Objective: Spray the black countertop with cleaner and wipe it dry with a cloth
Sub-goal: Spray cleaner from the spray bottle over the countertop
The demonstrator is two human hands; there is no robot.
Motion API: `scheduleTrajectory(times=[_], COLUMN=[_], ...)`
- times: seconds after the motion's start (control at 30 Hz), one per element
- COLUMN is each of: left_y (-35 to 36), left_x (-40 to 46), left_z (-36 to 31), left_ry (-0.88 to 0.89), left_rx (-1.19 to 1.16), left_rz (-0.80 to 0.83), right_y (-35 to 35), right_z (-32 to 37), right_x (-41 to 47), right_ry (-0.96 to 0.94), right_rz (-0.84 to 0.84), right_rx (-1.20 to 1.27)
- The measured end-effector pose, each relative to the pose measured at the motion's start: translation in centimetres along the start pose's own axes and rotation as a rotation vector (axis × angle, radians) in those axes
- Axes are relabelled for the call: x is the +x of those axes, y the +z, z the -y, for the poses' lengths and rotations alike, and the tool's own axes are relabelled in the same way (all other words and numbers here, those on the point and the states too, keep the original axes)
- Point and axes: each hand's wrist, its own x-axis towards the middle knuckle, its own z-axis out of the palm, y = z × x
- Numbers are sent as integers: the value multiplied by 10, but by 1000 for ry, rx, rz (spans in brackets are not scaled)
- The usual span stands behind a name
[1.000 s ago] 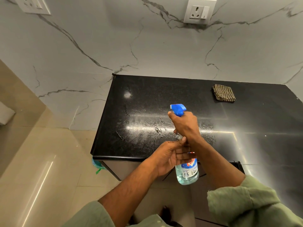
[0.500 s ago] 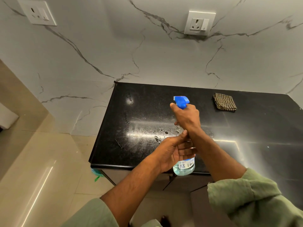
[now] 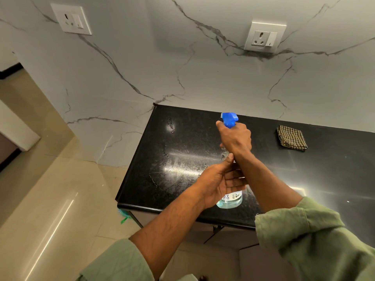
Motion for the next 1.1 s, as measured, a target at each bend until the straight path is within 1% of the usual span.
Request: scheduleTrajectory(times=[0.23, 0.37, 0.57, 0.73, 1.1], left_y=[6, 14, 33, 46, 59], left_x=[5, 8, 15, 18, 9], left_z=[-4, -4, 3, 11, 30], left_ry=[8, -21, -64, -100, -137], left_rx=[-11, -5, 33, 87, 167], left_rz=[14, 55, 111, 127, 183], right_y=[-6, -18, -39, -54, -74], right_z=[1, -6, -24, -41, -64], right_x=[9, 12, 18, 19, -1], right_ry=[-9, 20, 52, 70, 127], right_rz=[-77, -148, -233, -264, -312], right_rx=[54, 78, 42, -8, 23])
